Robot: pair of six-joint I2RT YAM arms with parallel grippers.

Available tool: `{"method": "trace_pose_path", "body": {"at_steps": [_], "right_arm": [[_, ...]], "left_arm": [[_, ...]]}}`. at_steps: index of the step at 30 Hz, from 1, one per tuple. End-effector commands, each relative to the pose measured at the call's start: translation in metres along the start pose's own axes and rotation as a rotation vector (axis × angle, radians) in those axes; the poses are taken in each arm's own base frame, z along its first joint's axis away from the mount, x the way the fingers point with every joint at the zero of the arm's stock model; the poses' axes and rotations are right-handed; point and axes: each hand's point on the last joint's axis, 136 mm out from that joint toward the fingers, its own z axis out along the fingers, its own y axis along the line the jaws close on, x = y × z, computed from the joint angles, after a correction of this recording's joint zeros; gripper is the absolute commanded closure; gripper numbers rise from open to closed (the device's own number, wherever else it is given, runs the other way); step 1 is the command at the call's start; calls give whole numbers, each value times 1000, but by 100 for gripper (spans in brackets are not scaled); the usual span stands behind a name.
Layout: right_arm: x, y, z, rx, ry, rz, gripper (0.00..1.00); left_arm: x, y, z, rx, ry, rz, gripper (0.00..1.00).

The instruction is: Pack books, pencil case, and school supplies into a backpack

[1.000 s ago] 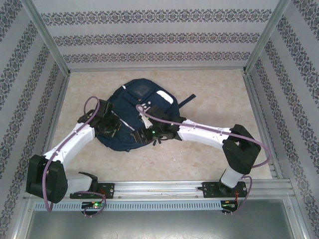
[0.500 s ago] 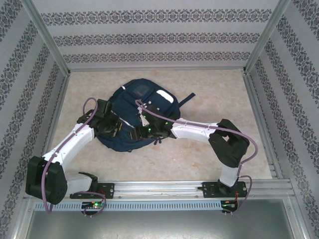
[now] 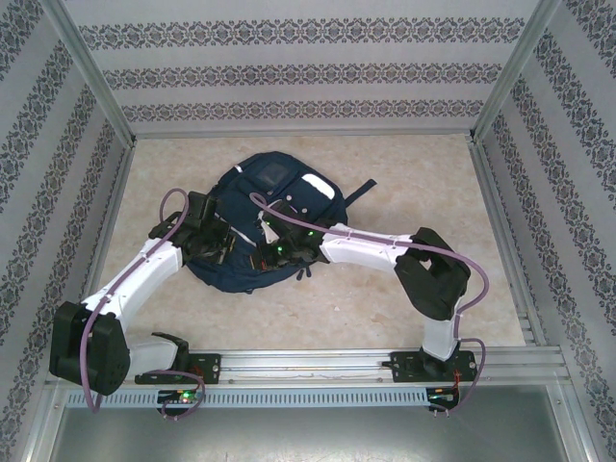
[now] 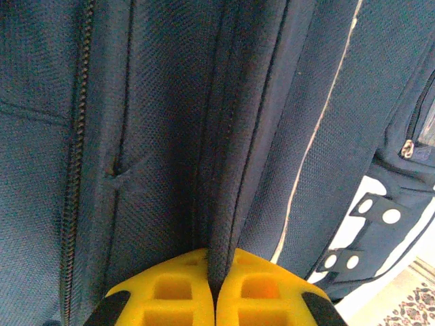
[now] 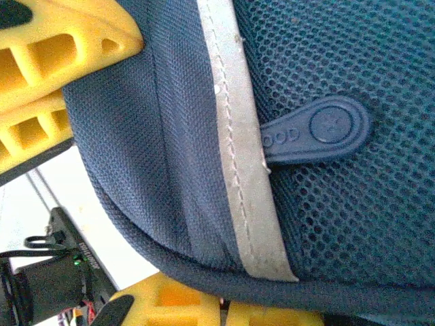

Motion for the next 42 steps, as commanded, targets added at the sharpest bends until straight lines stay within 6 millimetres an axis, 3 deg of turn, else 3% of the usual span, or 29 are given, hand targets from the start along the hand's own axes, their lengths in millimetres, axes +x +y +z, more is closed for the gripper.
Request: {"method": "trace_pose_path", "body": {"at_steps": [1, 7, 10, 16, 20, 24, 32, 40, 42], "right_arm": [[10, -30, -23, 221, 7, 27, 100], [19, -83, -61, 545, -29, -3, 100], [21, -104, -76, 663, -49, -11, 100], [28, -136, -80, 735, -27, 2, 100], [25, -134, -70, 638, -10, -65, 100], [27, -156, -81, 650, 8, -35, 100], [31, -178, -96, 692, 12, -28, 100], [30, -185, -89, 653, 18, -26, 100], [29, -172, -81, 546, 31, -70, 100]], "left_arm": [[-10, -18, -6, 62, -69, 30, 100], [-45, 3, -16, -12, -266, 118, 100], [-51, 15, -12, -37, -278, 102, 100], [-55, 22, -14, -53, -273, 115, 100], [-60, 27, -20, -67, -281, 114, 100], [-68, 31, -27, -80, -314, 124, 100], [-71, 30, -26, -77, -311, 127, 100], [-69, 23, -23, -74, -286, 163, 100], [-66, 17, -20, -52, -269, 182, 100]]}}
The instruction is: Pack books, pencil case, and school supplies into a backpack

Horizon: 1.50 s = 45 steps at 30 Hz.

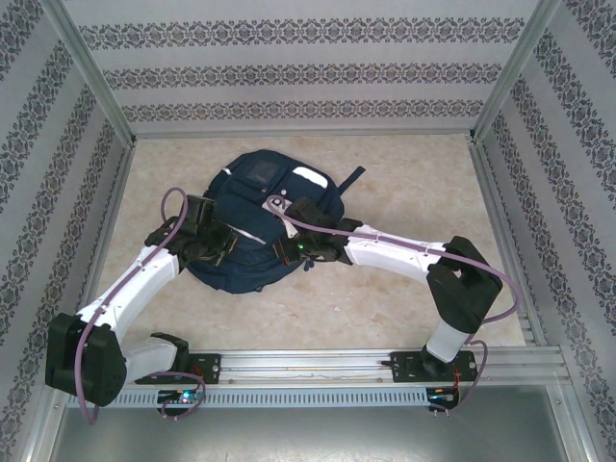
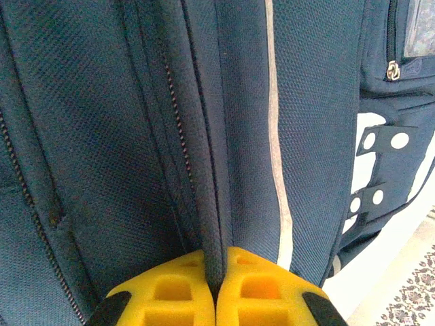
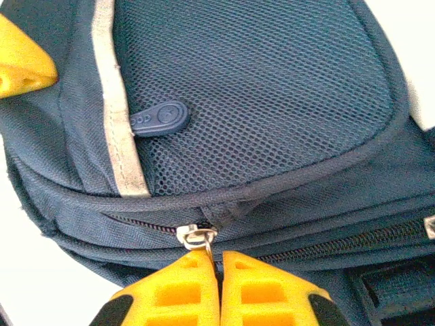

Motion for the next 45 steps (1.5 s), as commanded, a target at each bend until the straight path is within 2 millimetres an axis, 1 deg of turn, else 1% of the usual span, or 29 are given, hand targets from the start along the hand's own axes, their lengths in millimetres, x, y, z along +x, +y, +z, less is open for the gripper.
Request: {"method": "trace_pose_path", "body": {"at_steps": [1, 3, 4, 6, 8, 9, 10, 11, 13, 15, 16, 17, 18, 19, 21, 22, 24, 26, 28, 30, 32, 34, 35, 37, 39, 41, 43, 45], "right_arm": [[67, -98, -16, 276, 231, 61, 98], [60, -75, -17, 147, 206, 24, 80], [55, -62, -20, 83, 185, 2, 73], [43, -46, -29, 10, 142, -25, 68], [31, -35, -40, -26, 96, -45, 64], [25, -34, -47, -19, 73, -50, 62], [18, -34, -53, -12, 53, -55, 62], [13, -34, -59, -3, 37, -55, 62], [3, -39, -74, 45, 1, -53, 60], [-7, -43, -91, 93, -66, -62, 54], [-15, -46, -104, 129, -123, -61, 50], [-20, -52, -115, 168, -175, -53, 42], [-26, -57, -130, 206, -244, -42, 33], [-30, -62, -142, 225, -306, -30, 26], [-35, -71, -160, 245, -393, 8, 10], [-35, -79, -167, 264, -423, 46, 2], [-32, -95, -175, 307, -464, 143, 2], [-26, -101, -171, 300, -461, 181, 2], [-22, -106, -167, 306, -462, 191, 2], [-18, -114, -165, 327, -478, 184, 2], [-14, -123, -164, 369, -507, 143, 2], [-10, -140, -172, 438, -564, 134, 2], [-9, -145, -175, 457, -584, 125, 2], [-4, -160, -187, 494, -618, 129, 2], [1, -172, -200, 521, -644, 151, 2], [7, -183, -213, 545, -673, 160, 2], [15, -196, -225, 581, -701, 181, 2], [22, -205, -233, 600, -722, 192, 2]], "left_arm": [[-59, 27, -11, -121, -243, -4, 100], [-53, 14, -3, -69, -186, 7, 100], [-48, 6, 1, -36, -149, 15, 99], [-38, -4, 8, 3, -87, 20, 87], [-34, -7, 9, 14, -56, 36, 87], [-35, -8, 7, 6, -61, 57, 85], [-37, -8, 4, -5, -76, 81, 81], [-39, -9, 0, -10, -91, 106, 76], [-45, -14, -10, -12, -124, 167, 58], [-49, -22, -21, 0, -152, 243, 45], [-51, -27, -28, 7, -173, 303, 38], [-54, -32, -34, 14, -195, 358, 30], [-58, -38, -42, 18, -226, 426, 15], [-63, -43, -51, 19, -263, 504, 0], [-73, -51, -69, 6, -350, 633, 1], [-80, -53, -77, -11, -400, 697, 1], [-89, -57, -87, -41, -471, 820, 1], [-92, -59, -88, -63, -500, 923, 1], [-89, -66, -79, -39, -493, 1047, 1], [-87, -69, -63, -21, -483, 1108, 1], [-88, -73, -41, -14, -456, 1137, 1], [-84, -74, -11, -21, -357, 1174, 1], [-82, -73, 1, -25, -308, 1169, 1], [-69, -66, 27, -9, -183, 1139, 1], [-55, -57, 42, 24, -109, 1104, 1], [-41, -49, 54, 60, -77, 1082, 1], [-24, -39, 65, 96, -30, 1062, 0], [-7, -32, 74, 100, 18, 1045, 0]]}}
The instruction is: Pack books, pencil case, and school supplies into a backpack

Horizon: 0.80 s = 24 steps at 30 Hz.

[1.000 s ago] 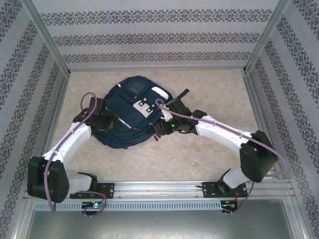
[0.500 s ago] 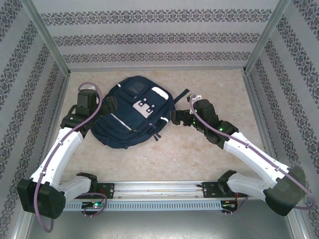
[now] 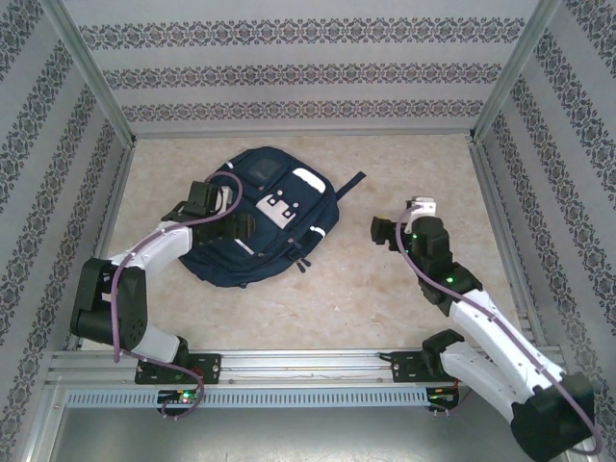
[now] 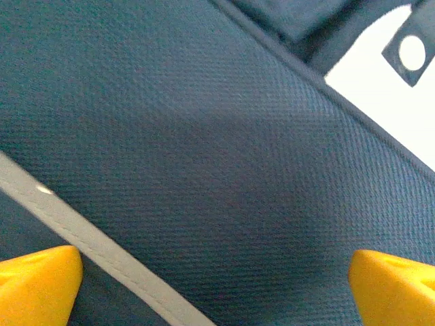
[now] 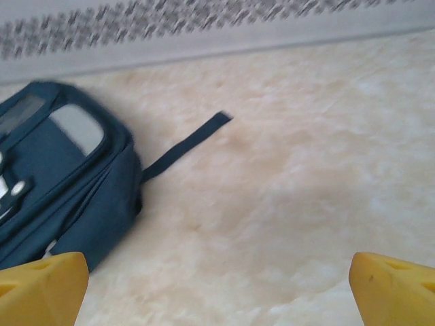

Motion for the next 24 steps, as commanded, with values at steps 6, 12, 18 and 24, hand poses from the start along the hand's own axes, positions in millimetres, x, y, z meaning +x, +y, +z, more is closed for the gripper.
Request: {"method": "trace_pose_path", "body": {"at_steps": [6, 12, 18, 24], "right_arm": [[6, -47, -2, 82, -58, 25, 2], [19, -50, 5, 68, -60, -47, 2], [29, -61, 11, 119, -96, -170, 2], [45, -69, 31, 121, -160, -155, 2]], "left_arm": [[22, -107, 17, 259, 44, -33, 0], [5, -164, 3, 345, 9, 22, 0], [-62, -107, -62, 4, -349, 255, 1], [-72, 16, -82, -197, -528, 253, 1]]}}
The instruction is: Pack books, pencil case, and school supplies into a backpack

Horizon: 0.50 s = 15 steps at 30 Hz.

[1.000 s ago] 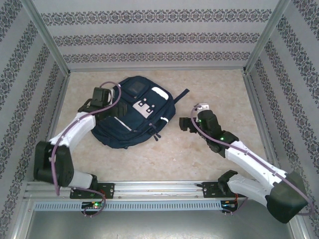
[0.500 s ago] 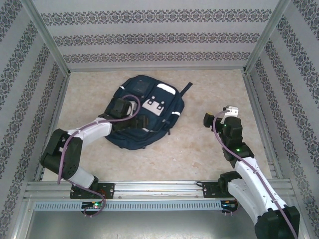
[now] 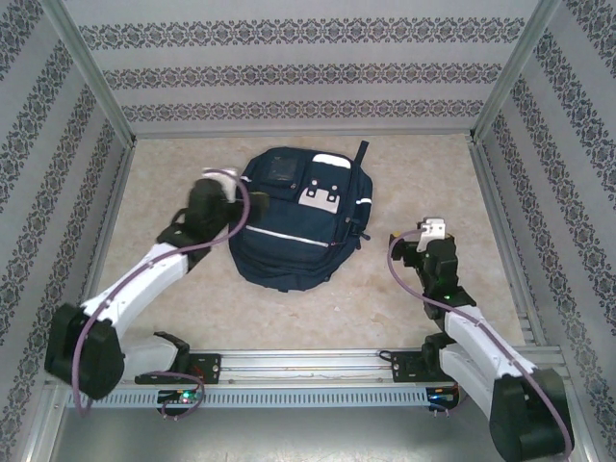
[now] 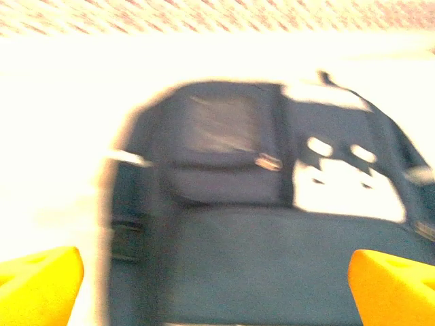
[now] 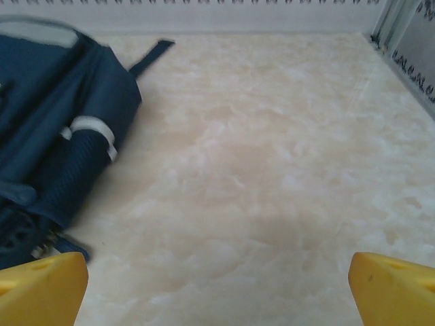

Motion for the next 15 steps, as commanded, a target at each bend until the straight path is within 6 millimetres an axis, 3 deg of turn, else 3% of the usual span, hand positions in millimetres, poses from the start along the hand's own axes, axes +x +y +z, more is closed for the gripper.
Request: {"method": "trace_pose_path", "body": {"at_steps": [1, 4, 6, 10, 15], "right_arm": [[-25, 0, 6, -1, -132, -18, 2], [-30, -3, 17, 8, -143, -30, 2], [-34, -3, 27, -1, -148, -42, 2], [-47, -2, 48, -41, -176, -41, 2], [-29, -10, 81, -6, -151, -27, 2]], "left_arm": [[33, 68, 1, -180, -7, 176, 1], [60, 114, 0, -287, -31, 143, 1], [77, 127, 3, -292, -47, 96, 1], [90, 120, 18, -217, -81, 112, 1], [85, 107, 32, -104, -159, 71, 1]]}}
